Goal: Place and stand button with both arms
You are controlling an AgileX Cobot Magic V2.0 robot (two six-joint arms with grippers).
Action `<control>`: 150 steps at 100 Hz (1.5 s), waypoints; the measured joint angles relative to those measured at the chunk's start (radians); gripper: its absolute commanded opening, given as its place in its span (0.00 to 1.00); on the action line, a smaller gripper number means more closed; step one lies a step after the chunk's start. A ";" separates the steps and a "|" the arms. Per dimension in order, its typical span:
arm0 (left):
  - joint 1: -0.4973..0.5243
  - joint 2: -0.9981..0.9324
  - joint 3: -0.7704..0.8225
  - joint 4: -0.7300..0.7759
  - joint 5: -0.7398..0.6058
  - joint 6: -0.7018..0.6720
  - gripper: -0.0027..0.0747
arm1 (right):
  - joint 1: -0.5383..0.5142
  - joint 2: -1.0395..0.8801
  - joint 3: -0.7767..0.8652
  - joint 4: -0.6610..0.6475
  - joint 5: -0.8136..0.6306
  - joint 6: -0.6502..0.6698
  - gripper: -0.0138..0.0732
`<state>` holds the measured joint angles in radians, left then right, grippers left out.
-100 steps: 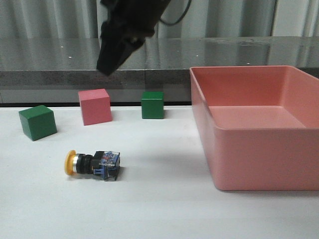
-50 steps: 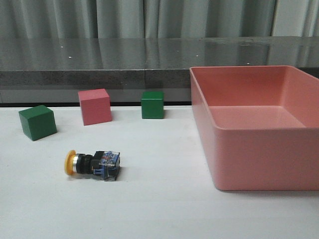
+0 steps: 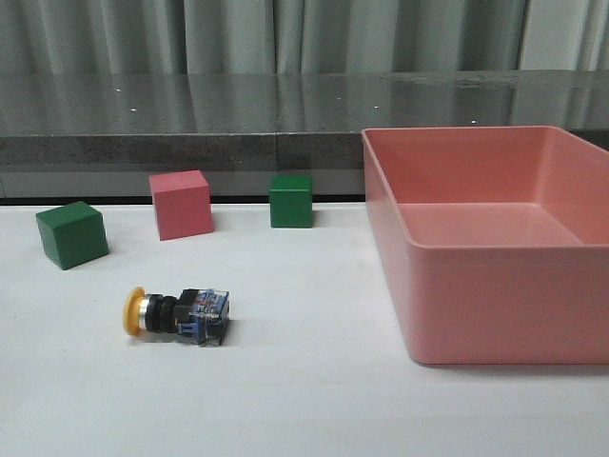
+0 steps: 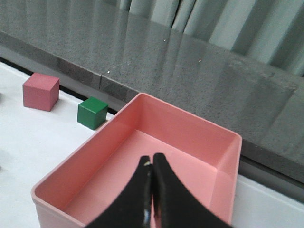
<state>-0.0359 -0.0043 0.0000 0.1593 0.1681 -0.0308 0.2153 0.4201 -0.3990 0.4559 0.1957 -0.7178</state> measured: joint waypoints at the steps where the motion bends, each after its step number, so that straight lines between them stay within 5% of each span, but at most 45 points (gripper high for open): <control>1: 0.000 0.000 0.000 0.000 0.000 0.000 0.01 | -0.003 -0.022 0.006 0.000 -0.002 0.000 0.03; 20: 0.000 0.000 0.000 0.000 0.000 0.000 0.01 | -0.007 -0.212 0.125 0.000 -0.014 0.000 0.03; 68: 0.000 0.000 0.000 0.000 -0.005 0.000 0.01 | -0.007 -0.219 0.141 0.008 -0.024 0.000 0.03; 99: 0.000 0.000 -0.015 -0.187 -0.287 0.000 0.01 | -0.007 -0.219 0.141 0.008 -0.024 0.000 0.03; 127: 0.000 0.301 -0.369 -0.285 -0.010 0.000 0.01 | -0.007 -0.219 0.141 0.008 -0.026 0.000 0.03; 150: 0.000 0.683 -0.646 -0.305 0.076 0.025 0.02 | -0.007 -0.219 0.141 0.008 -0.028 0.000 0.03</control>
<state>-0.0359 0.6788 -0.6465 -0.1456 0.2436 -0.0060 0.2081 0.2013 -0.2584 0.4639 0.1681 -0.7174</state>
